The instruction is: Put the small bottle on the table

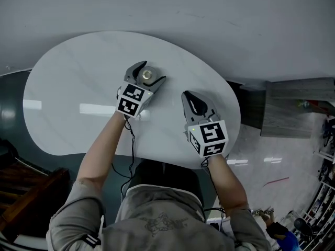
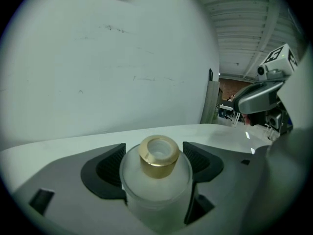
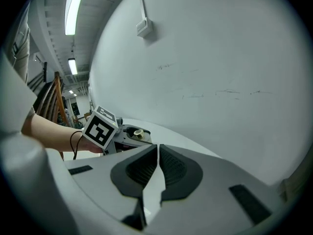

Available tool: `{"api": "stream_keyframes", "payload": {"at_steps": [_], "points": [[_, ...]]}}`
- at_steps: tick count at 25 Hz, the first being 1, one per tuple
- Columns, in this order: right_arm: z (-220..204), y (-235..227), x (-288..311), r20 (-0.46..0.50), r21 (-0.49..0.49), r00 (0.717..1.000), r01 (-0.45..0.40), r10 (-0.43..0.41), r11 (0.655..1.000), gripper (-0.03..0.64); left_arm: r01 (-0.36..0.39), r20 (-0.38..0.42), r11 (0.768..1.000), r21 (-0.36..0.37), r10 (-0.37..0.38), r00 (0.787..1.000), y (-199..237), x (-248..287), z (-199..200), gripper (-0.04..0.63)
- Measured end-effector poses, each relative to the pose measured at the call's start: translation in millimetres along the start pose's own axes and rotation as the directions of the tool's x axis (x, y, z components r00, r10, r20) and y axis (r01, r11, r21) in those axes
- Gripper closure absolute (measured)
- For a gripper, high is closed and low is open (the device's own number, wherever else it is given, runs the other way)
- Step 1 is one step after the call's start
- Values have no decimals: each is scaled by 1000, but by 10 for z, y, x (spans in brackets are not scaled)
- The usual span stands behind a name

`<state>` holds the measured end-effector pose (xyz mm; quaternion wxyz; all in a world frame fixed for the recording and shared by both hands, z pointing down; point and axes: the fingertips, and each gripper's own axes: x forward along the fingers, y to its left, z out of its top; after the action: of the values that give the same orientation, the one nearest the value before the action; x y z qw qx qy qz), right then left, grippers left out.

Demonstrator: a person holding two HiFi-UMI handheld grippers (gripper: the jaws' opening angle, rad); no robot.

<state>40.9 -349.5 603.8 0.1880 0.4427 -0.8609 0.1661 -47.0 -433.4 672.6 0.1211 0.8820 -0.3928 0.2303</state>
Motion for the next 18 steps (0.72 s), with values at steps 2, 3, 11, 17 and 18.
{"api": "stream_keyframes", "payload": {"at_steps": [2, 3, 11, 17, 18], "points": [[88, -4, -47, 11, -9, 1000, 9, -9, 1000, 581, 7, 17, 1000, 9, -7, 1000, -13, -81, 101, 247], [142, 10, -63, 19, -13, 1000, 12, -11, 1000, 581, 6, 19, 1000, 14, -6, 1000, -4, -142, 147, 247], [697, 38, -417, 90, -54, 996, 21, -16, 998, 581, -45, 59, 999, 13, 44, 997, -42, -676, 663, 247], [1183, 171, -773, 156, -93, 988, 23, -9, 995, 581, -86, 125, 995, 44, 80, 989, -143, -1240, 1174, 250], [1267, 191, -836, 170, -99, 985, 25, -8, 995, 581, -108, 136, 992, 58, 100, 986, -143, -1339, 1260, 255]]}}
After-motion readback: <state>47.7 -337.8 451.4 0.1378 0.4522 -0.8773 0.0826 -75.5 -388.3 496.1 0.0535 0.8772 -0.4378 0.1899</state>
